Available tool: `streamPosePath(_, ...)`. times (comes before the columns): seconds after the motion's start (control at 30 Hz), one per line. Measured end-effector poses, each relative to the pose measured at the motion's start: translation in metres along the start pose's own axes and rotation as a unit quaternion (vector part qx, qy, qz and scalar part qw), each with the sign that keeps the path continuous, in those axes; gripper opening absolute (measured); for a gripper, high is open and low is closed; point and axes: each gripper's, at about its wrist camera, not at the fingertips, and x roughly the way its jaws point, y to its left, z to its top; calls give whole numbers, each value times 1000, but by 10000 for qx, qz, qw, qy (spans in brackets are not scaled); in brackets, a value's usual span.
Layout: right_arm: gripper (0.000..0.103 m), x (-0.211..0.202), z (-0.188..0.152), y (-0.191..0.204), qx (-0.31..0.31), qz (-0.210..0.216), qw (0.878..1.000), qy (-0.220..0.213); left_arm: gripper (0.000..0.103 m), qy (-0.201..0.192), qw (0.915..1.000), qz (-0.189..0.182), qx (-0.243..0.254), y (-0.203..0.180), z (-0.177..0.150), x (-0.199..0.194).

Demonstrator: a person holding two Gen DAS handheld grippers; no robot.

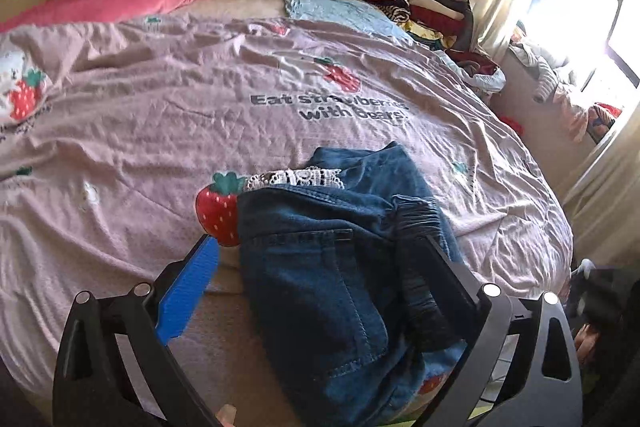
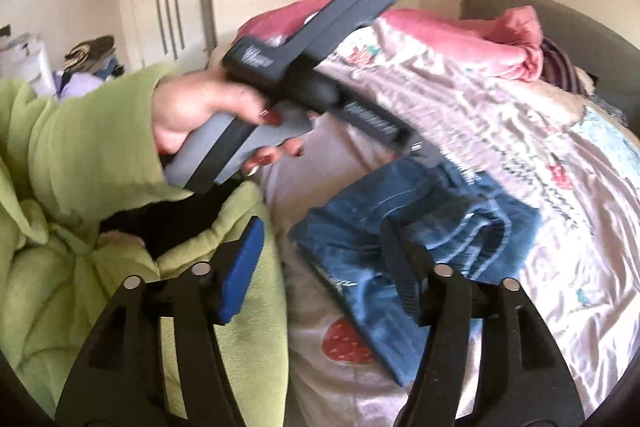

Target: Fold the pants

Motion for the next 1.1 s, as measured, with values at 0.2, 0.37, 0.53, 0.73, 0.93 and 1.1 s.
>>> streamPosePath(0.2,71,-5,-2,-22,224,-351,9986,-329,98,-153,9997,163,94,-6,1,-15)
streamPosePath(0.37,76,-9,0,-28,323,-606,9965,-474,98,-260,9992,263,145,-8,0,-27)
streamPosePath(0.53,80,-11,2,-37,474,-794,9940,-584,98,-350,9987,330,170,-11,-2,-37)
streamPosePath(0.73,82,-12,5,-45,670,-987,9908,-637,98,-398,9980,436,209,-13,-7,-44)
streamPosePath(0.93,84,-9,4,-53,853,-1146,9878,-627,98,-435,9973,538,229,-13,-15,-48)
streamPosePath(1.1,84,-5,1,-61,1049,-1262,9847,-581,98,-412,9974,569,188,-10,-22,-46)
